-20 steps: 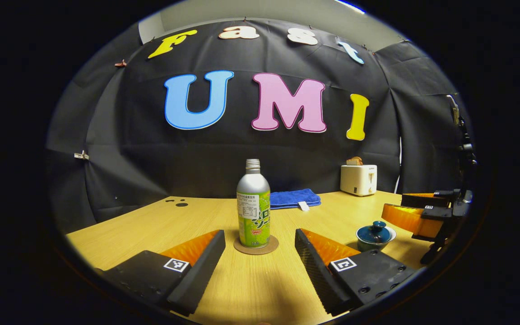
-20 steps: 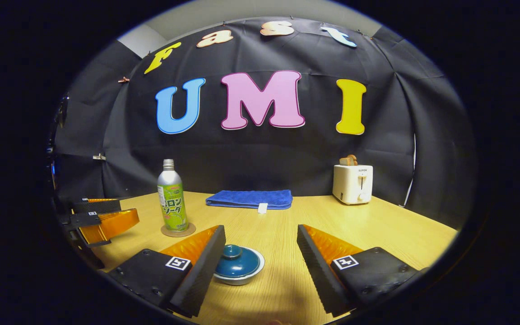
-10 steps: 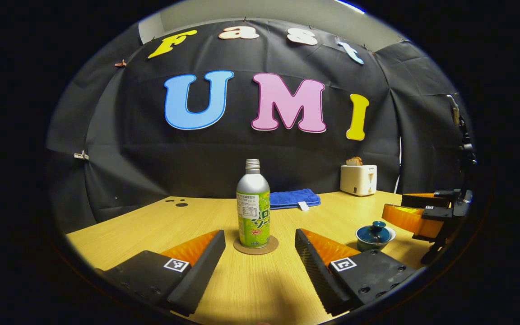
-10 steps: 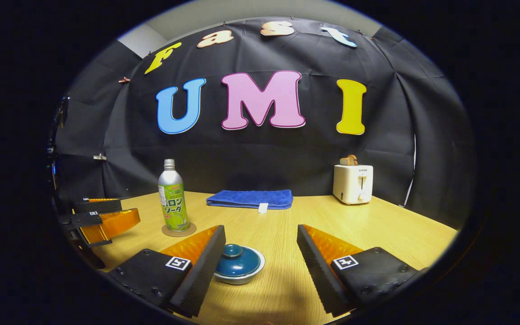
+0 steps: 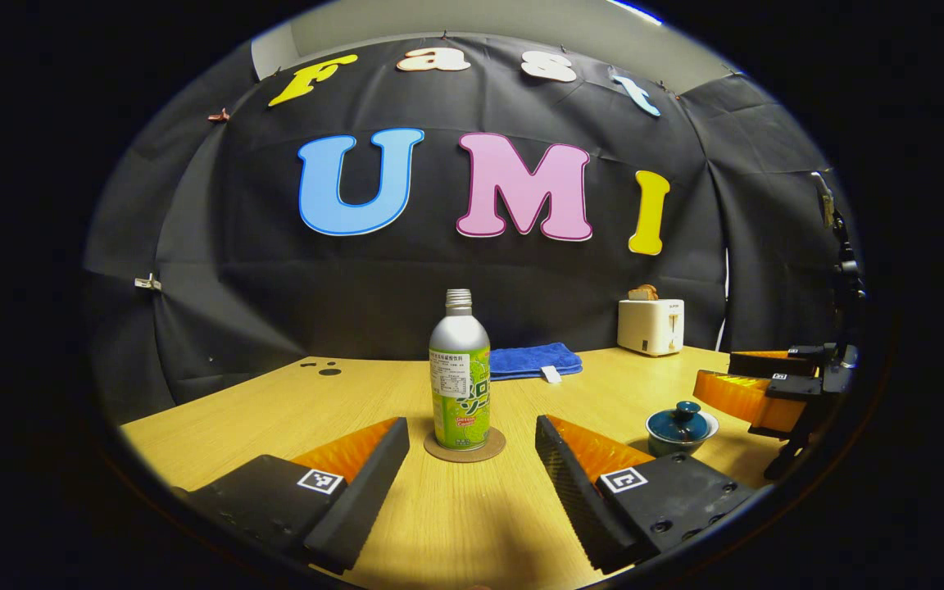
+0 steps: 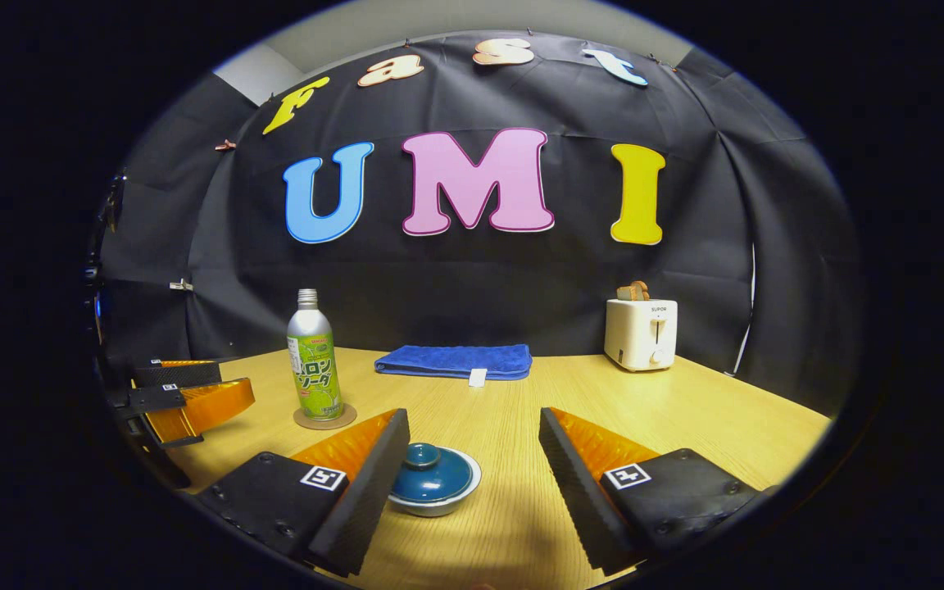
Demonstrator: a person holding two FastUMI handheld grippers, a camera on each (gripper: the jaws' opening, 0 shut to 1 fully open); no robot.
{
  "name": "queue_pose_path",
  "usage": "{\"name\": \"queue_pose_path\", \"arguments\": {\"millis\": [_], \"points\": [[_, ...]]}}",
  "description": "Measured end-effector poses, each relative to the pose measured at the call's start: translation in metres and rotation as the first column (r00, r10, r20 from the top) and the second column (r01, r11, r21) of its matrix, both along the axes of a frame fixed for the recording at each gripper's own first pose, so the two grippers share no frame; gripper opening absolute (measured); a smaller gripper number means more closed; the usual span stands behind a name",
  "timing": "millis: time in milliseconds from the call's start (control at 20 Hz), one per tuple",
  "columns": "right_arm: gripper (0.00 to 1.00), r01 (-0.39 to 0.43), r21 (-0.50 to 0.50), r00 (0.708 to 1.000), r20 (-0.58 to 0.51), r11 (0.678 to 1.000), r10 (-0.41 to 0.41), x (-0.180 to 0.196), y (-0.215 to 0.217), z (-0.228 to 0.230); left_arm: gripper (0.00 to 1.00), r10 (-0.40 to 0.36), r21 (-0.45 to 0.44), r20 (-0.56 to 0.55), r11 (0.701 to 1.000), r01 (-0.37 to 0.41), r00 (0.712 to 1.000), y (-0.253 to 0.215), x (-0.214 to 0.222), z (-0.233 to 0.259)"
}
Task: Open the teacup lid with one hand, grasp the water bottle and pour water into the teacup with the other hand; after pouring, place the water bottle on the coaster and then close the teacup lid.
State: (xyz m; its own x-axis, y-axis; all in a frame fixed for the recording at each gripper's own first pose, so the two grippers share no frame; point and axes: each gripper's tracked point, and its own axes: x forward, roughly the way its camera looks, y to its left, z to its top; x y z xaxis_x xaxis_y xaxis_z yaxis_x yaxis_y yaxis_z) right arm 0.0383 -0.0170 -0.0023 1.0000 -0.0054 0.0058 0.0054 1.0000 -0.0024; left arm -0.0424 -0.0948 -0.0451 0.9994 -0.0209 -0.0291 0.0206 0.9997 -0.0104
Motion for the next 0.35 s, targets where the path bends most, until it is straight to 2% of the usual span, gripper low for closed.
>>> {"name": "queue_pose_path", "arguments": {"millis": [350], "points": [[0.99, 0.0, 0.0, 1.0, 0.0, 1.0, 0.0, -0.0002, -0.0001, 0.0, 0.98, -0.001, 0.0, 0.0, 1.0, 0.001, 1.0, 0.0007, -0.0011, 0.0005]]}}
